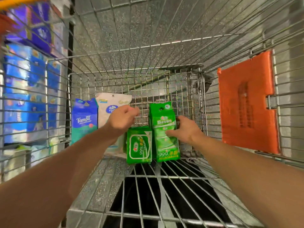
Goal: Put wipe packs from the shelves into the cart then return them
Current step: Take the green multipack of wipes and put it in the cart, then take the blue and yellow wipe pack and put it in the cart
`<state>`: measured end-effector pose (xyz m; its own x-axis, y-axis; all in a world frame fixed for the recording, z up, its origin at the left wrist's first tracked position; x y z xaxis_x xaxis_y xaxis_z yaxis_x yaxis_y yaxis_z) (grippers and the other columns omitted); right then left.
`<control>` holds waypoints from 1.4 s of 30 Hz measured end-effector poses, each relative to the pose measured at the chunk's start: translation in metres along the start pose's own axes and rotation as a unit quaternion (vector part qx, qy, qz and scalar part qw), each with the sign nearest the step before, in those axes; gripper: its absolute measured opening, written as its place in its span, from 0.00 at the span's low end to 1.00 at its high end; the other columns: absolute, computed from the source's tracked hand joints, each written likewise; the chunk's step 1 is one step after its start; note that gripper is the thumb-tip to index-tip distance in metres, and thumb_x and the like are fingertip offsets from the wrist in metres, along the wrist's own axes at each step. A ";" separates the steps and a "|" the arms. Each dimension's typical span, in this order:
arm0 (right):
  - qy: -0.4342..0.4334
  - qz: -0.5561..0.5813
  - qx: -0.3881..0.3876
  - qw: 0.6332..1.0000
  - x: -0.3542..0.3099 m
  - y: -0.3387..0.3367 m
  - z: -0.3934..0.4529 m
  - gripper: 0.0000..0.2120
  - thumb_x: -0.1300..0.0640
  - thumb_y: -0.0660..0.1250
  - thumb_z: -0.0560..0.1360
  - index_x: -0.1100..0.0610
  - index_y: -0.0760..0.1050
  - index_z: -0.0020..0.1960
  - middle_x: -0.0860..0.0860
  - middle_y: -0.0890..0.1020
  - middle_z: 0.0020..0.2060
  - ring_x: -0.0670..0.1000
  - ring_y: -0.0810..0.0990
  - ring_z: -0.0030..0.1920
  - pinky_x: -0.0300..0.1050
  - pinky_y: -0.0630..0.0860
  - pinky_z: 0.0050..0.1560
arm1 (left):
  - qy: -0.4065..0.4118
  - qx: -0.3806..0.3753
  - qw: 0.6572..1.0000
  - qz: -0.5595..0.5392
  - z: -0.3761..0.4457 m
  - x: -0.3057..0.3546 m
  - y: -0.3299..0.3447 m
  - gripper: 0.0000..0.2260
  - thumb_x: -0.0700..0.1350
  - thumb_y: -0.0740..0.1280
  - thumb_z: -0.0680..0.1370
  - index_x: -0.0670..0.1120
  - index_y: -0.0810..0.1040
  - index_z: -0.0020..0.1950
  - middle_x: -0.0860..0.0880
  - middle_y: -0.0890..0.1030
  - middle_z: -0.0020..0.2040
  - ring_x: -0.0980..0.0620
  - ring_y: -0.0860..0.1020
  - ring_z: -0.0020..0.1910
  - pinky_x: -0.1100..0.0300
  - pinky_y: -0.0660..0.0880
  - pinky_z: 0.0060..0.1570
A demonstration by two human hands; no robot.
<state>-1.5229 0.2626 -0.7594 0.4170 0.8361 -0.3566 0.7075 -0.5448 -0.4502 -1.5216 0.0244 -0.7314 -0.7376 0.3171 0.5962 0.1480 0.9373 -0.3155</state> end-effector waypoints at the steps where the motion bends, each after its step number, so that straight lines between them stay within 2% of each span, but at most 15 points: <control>1: -0.022 -0.035 0.037 0.998 -0.010 -0.009 -0.006 0.21 0.47 0.74 0.72 0.55 0.72 0.59 0.50 0.81 0.51 0.51 0.79 0.48 0.46 0.77 0.48 | 0.004 0.005 1.000 0.007 -0.005 0.004 -0.004 0.13 0.51 0.64 0.81 0.46 0.74 0.41 0.50 0.73 0.31 0.55 0.68 0.26 0.62 0.64 0.25; 3: -0.069 -0.043 0.092 0.992 -0.036 -0.027 -0.023 0.12 0.50 0.71 0.75 0.55 0.72 0.49 0.50 0.79 0.42 0.50 0.77 0.41 0.41 0.71 0.37 | 0.020 0.018 0.999 0.026 -0.018 0.015 -0.017 0.14 0.52 0.64 0.81 0.47 0.71 0.38 0.51 0.70 0.30 0.54 0.67 0.27 0.61 0.65 0.29; 5: -0.105 -0.018 0.096 0.990 -0.064 -0.040 -0.043 0.12 0.52 0.69 0.77 0.56 0.70 0.40 0.49 0.76 0.34 0.48 0.75 0.35 0.38 0.68 0.31 | 0.028 0.033 0.998 0.041 -0.035 0.026 -0.033 0.17 0.53 0.64 0.81 0.49 0.69 0.34 0.50 0.69 0.30 0.52 0.67 0.30 0.58 0.66 0.34; 8: -0.140 -0.001 0.088 0.986 -0.115 -0.062 -0.078 0.16 0.51 0.66 0.78 0.59 0.70 0.35 0.53 0.76 0.32 0.47 0.74 0.30 0.38 0.71 0.34 | 0.046 0.038 0.996 0.061 -0.068 0.048 -0.058 0.22 0.54 0.64 0.81 0.48 0.65 0.30 0.54 0.67 0.26 0.52 0.66 0.29 0.58 0.63 0.33; 12: -0.194 -0.039 0.067 0.978 -0.194 -0.089 -0.127 0.25 0.49 0.64 0.78 0.55 0.66 0.24 0.56 0.71 0.28 0.53 0.74 0.31 0.46 0.79 0.43 | 0.070 0.070 0.990 0.106 -0.124 0.083 -0.100 0.23 0.51 0.62 0.82 0.46 0.64 0.28 0.52 0.67 0.26 0.51 0.68 0.31 0.56 0.62 0.33; 15: -0.244 -0.045 0.060 0.967 -0.245 -0.100 -0.167 0.22 0.48 0.65 0.77 0.55 0.69 0.27 0.57 0.72 0.28 0.56 0.73 0.34 0.50 0.77 0.44 | 0.066 0.108 0.984 0.126 -0.173 0.104 -0.135 0.22 0.50 0.61 0.82 0.44 0.69 0.30 0.46 0.74 0.30 0.47 0.74 0.37 0.55 0.66 0.35; 18: -0.296 -0.039 0.016 0.954 -0.288 -0.097 -0.209 0.17 0.50 0.66 0.77 0.56 0.72 0.33 0.53 0.72 0.28 0.52 0.70 0.30 0.43 0.71 0.34 | 0.049 0.172 0.974 0.140 -0.230 0.124 -0.173 0.22 0.53 0.61 0.82 0.39 0.75 0.36 0.35 0.81 0.46 0.39 0.78 0.46 0.53 0.70 0.39; 20: -0.348 -0.048 0.009 0.936 -0.313 -0.095 -0.239 0.17 0.53 0.66 0.77 0.55 0.70 0.31 0.51 0.71 0.26 0.50 0.69 0.29 0.41 0.67 0.32 | 0.037 0.210 0.962 0.170 -0.269 0.134 -0.190 0.24 0.56 0.60 0.82 0.37 0.77 0.39 0.34 0.81 0.48 0.39 0.78 0.51 0.54 0.70 0.42; 22: -0.399 -0.056 0.002 0.915 -0.337 -0.090 -0.276 0.14 0.56 0.66 0.76 0.55 0.70 0.31 0.48 0.71 0.25 0.49 0.69 0.29 0.40 0.67 0.31 | 0.024 0.254 0.949 0.188 -0.308 0.136 -0.204 0.25 0.57 0.60 0.82 0.35 0.79 0.43 0.34 0.81 0.49 0.39 0.79 0.53 0.53 0.73 0.46; 25: -0.466 -0.083 -0.022 0.881 -0.369 -0.075 -0.336 0.13 0.60 0.64 0.75 0.55 0.71 0.32 0.47 0.73 0.23 0.45 0.70 0.26 0.36 0.67 0.28 | 0.016 0.333 0.927 0.170 -0.370 0.133 -0.227 0.24 0.55 0.63 0.80 0.32 0.79 0.44 0.31 0.80 0.47 0.36 0.79 0.51 0.50 0.73 0.41; 28: -0.525 -0.083 -0.028 0.847 -0.393 -0.057 -0.393 0.16 0.61 0.67 0.73 0.58 0.67 0.28 0.47 0.65 0.21 0.46 0.62 0.25 0.41 0.60 0.27 | -0.014 0.394 0.902 0.177 -0.435 0.130 -0.240 0.23 0.55 0.63 0.80 0.35 0.82 0.46 0.34 0.81 0.48 0.38 0.80 0.51 0.52 0.71 0.39; 30: -0.570 -0.082 -0.049 0.816 -0.404 -0.041 -0.437 0.21 0.63 0.67 0.72 0.55 0.61 0.26 0.45 0.61 0.18 0.46 0.60 0.24 0.42 0.58 0.27 | -0.001 0.433 0.890 0.143 -0.478 0.120 -0.246 0.21 0.52 0.65 0.79 0.36 0.78 0.35 0.33 0.77 0.37 0.36 0.76 0.41 0.49 0.67 0.36; 33: -0.632 -0.087 -0.109 0.762 -0.409 -0.010 -0.503 0.23 0.65 0.66 0.72 0.52 0.58 0.26 0.43 0.58 0.19 0.44 0.57 0.23 0.43 0.56 0.28 | 0.009 0.462 0.883 0.087 -0.544 0.092 -0.244 0.25 0.49 0.68 0.77 0.43 0.63 0.24 0.46 0.63 0.24 0.48 0.63 0.27 0.53 0.59 0.32; 36: -0.677 -0.112 -0.142 0.713 -0.408 0.028 -0.560 0.22 0.64 0.67 0.72 0.52 0.59 0.27 0.46 0.60 0.22 0.47 0.59 0.26 0.44 0.57 0.31 | -0.030 0.476 0.873 0.103 -0.610 0.060 -0.235 0.25 0.50 0.67 0.77 0.45 0.61 0.24 0.46 0.60 0.24 0.50 0.59 0.26 0.53 0.58 0.31; 42: -0.750 -0.156 -0.186 0.615 -0.401 0.105 -0.670 0.21 0.63 0.67 0.72 0.52 0.58 0.28 0.47 0.59 0.24 0.47 0.59 0.29 0.47 0.55 0.34 | -0.139 0.542 0.824 0.090 -0.738 -0.019 -0.214 0.18 0.44 0.63 0.78 0.37 0.67 0.30 0.39 0.60 0.29 0.48 0.62 0.29 0.55 0.59 0.28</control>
<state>-1.2333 -0.0864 -0.1148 -0.5700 -0.2564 -0.7806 0.8179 -0.0869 -0.5687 -1.0529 -0.0753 -0.1306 -0.9126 0.2499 0.3235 -0.2934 0.1505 -0.9441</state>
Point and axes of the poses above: each hand's wrist, its own z-axis towards the middle knuckle, its own y-axis out of the palm, x = y × z, the point moved 8 cm from there along z, towards the middle knuckle
